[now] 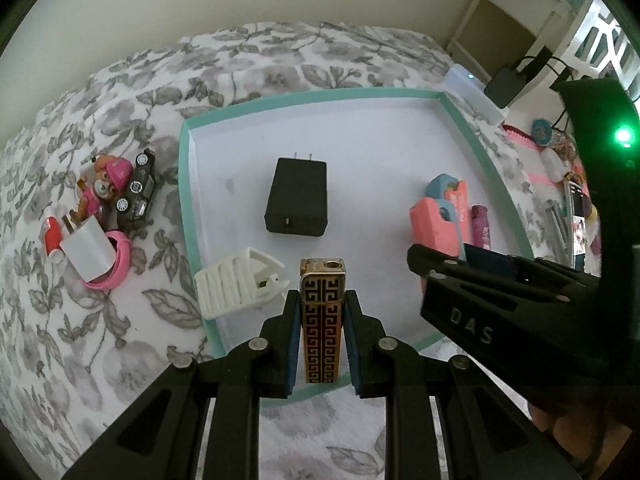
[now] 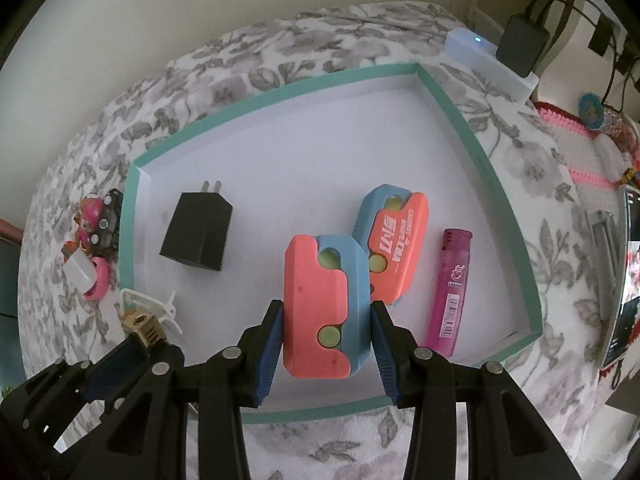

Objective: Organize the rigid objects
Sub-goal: 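Carry the lighter and eraser case into the teal tray and open both tools, then withdraw both tools from the tray toward the remaining items, then grasp the red bottle with the left tool while the right tool grasps the white charger cube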

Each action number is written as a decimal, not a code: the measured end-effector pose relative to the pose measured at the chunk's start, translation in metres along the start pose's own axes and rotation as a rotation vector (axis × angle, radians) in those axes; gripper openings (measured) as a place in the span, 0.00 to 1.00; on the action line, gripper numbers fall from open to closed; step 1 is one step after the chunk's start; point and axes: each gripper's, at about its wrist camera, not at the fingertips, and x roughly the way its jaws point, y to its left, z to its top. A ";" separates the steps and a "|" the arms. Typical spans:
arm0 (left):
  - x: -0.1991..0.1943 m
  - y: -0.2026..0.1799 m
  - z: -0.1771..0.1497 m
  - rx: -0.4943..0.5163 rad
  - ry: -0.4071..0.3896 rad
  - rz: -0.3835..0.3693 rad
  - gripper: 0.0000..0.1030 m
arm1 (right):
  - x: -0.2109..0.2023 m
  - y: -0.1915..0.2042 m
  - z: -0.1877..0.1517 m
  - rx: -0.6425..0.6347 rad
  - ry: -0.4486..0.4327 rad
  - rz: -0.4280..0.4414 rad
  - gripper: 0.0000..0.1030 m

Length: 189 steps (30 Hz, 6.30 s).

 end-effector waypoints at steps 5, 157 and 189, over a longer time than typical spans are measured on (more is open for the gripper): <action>0.006 0.001 0.000 -0.003 0.007 0.007 0.21 | 0.001 0.003 0.000 -0.012 0.006 -0.006 0.44; -0.007 0.311 0.011 -0.678 -0.125 0.178 0.99 | 0.046 0.265 0.008 -0.408 -0.108 0.185 0.80; 0.004 0.285 0.028 -0.590 -0.120 0.101 0.28 | 0.037 0.268 0.003 -0.437 -0.096 0.245 0.46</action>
